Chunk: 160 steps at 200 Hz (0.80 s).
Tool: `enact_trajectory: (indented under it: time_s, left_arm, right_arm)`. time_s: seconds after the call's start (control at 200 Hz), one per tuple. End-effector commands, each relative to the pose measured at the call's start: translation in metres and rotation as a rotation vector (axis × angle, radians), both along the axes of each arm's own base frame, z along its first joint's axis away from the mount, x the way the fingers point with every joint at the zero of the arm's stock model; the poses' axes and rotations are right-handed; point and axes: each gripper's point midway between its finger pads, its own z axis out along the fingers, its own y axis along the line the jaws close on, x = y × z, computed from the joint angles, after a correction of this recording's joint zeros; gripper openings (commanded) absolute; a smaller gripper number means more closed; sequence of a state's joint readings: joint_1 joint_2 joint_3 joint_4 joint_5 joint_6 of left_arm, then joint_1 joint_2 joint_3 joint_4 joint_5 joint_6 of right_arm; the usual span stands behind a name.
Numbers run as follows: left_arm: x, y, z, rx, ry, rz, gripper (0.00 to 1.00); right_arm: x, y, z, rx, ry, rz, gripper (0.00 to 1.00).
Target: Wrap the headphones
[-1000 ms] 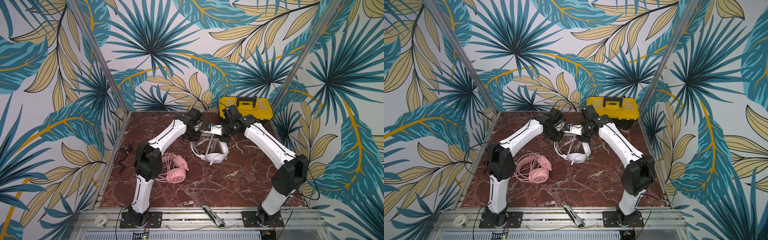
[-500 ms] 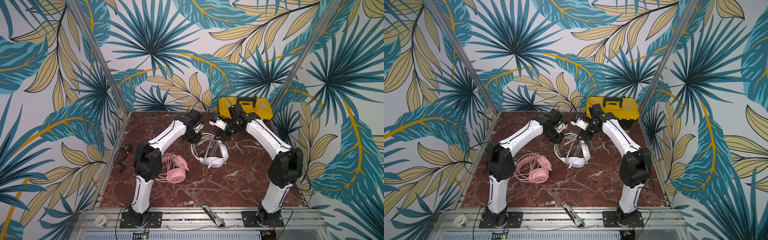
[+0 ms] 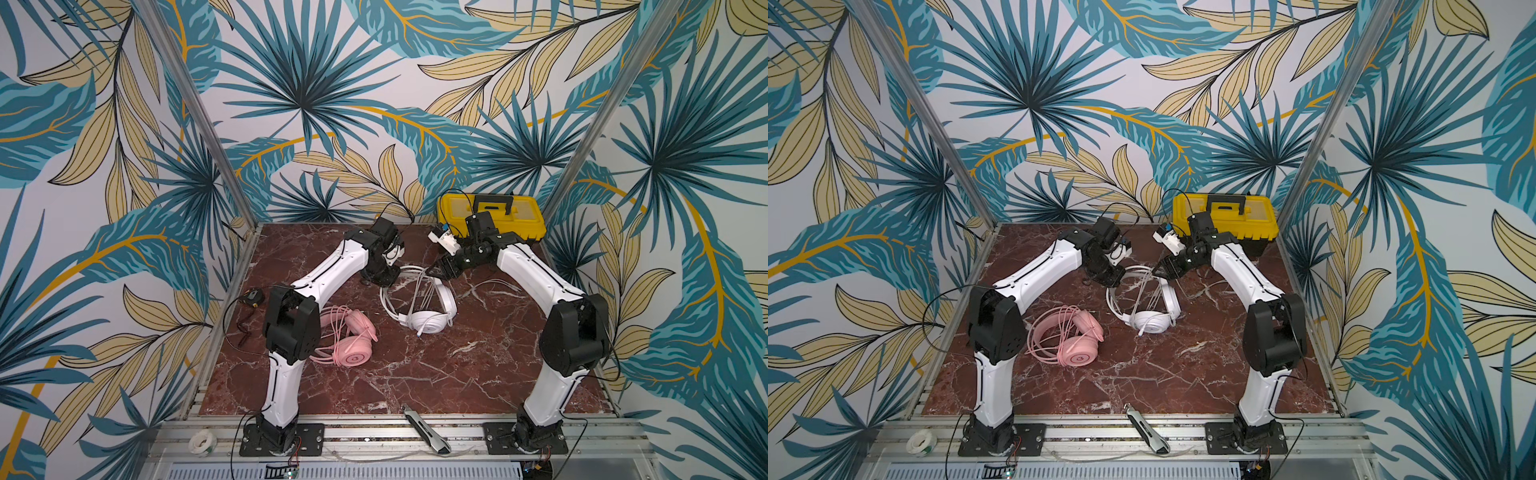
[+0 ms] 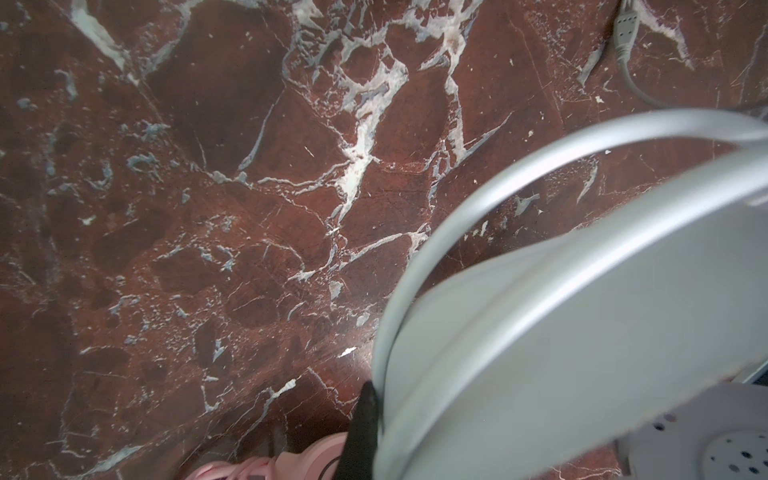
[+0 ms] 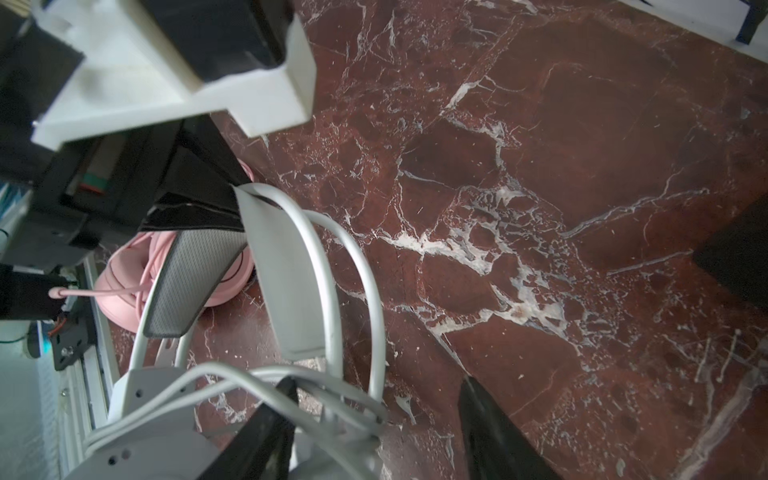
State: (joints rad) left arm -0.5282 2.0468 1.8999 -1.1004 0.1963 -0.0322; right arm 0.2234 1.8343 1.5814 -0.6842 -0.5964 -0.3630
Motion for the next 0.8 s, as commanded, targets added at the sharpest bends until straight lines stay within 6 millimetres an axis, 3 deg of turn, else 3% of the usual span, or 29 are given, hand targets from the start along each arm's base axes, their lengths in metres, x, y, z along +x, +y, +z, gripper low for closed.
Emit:
enact_trajectory:
  time_s: [0.0, 0.29, 0.526, 0.796]
  left_arm:
    - [-0.015, -0.014, 0.047, -0.150, -0.032, -0.071, 0.00]
    - [-0.020, -0.008, 0.042, -0.169, 0.001, -0.071, 0.00]
    - [-0.020, -0.009, 0.051, -0.210, 0.006, -0.068, 0.00]
    - [-0.020, -0.009, 0.056, -0.255, 0.027, -0.063, 0.00]
  right_arm:
    - [0.014, -0.017, -0.002, 0.028, -0.002, -0.127, 0.63]
    - [0.016, -0.035, -0.009, 0.091, 0.004, -0.244, 0.68]
    - [0.022, -0.063, -0.018, 0.109, 0.006, -0.389, 0.71]
    - [0.009, -0.092, -0.021, 0.077, -0.042, -0.481, 0.71]
